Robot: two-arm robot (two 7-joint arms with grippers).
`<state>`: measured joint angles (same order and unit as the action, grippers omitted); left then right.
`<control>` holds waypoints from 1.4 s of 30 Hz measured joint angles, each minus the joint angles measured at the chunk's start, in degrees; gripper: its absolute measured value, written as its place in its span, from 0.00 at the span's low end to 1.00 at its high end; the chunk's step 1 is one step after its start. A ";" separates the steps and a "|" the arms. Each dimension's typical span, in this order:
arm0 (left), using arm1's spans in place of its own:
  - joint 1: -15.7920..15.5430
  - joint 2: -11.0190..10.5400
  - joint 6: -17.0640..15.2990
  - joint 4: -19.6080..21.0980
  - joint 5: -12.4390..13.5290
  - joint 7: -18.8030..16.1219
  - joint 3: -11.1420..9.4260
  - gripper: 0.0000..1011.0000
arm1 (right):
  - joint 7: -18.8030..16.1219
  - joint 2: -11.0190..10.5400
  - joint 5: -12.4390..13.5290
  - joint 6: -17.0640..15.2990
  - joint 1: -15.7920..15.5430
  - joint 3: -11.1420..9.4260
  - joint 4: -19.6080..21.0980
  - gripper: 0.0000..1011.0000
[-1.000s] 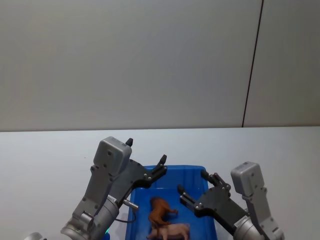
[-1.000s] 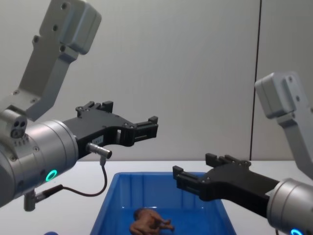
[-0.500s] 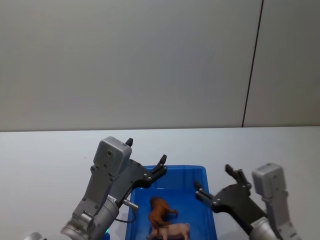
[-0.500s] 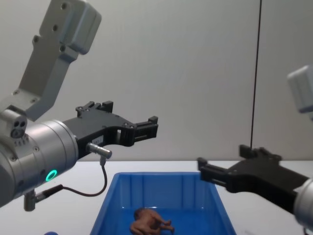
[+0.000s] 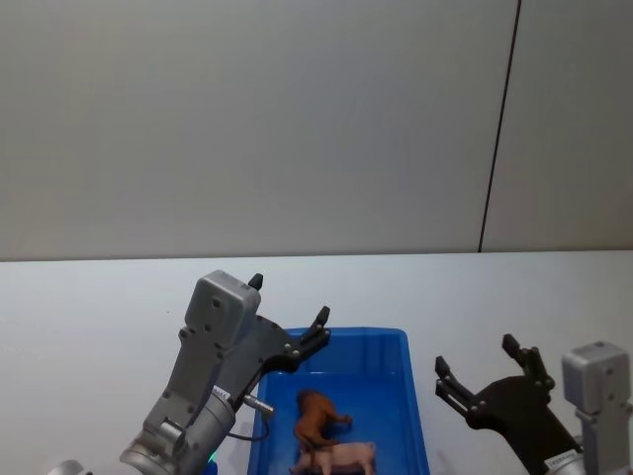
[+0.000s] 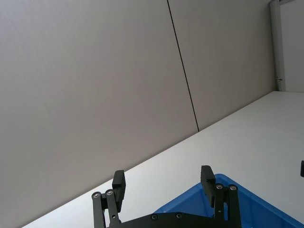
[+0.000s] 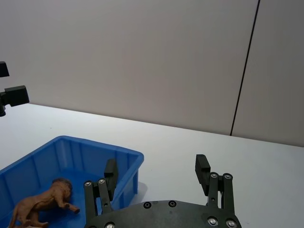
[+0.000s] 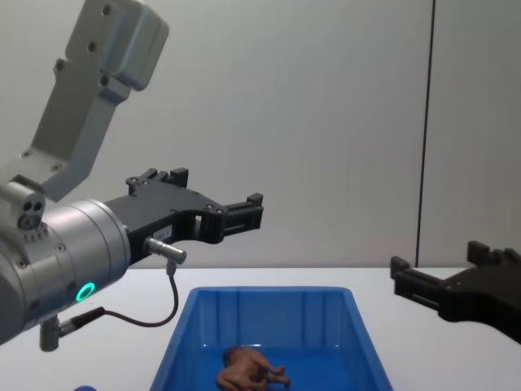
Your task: Pick up the two dolls from the table and place them into the box.
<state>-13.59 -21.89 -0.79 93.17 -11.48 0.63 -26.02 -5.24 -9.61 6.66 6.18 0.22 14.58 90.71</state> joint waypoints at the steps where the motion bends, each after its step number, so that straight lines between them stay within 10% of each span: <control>1: 0.00 0.00 0.00 0.00 0.00 0.00 0.00 0.99 | 0.39 -0.17 0.16 0.05 -0.34 -0.07 0.34 0.99; 16: 0.77 -0.63 -1.53 1.15 -0.55 -1.05 0.34 0.99 | 2.50 -1.09 1.15 0.34 -2.28 -0.56 2.29 0.99; 42: 8.25 -8.45 -15.31 9.10 -9.15 -7.69 4.51 0.99 | 3.34 -1.44 1.50 0.46 -3.03 -0.76 3.04 0.99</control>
<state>-5.34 -30.34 -16.10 102.27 -20.63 -7.06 -21.52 -1.90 -11.06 8.16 6.64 -2.82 13.82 93.75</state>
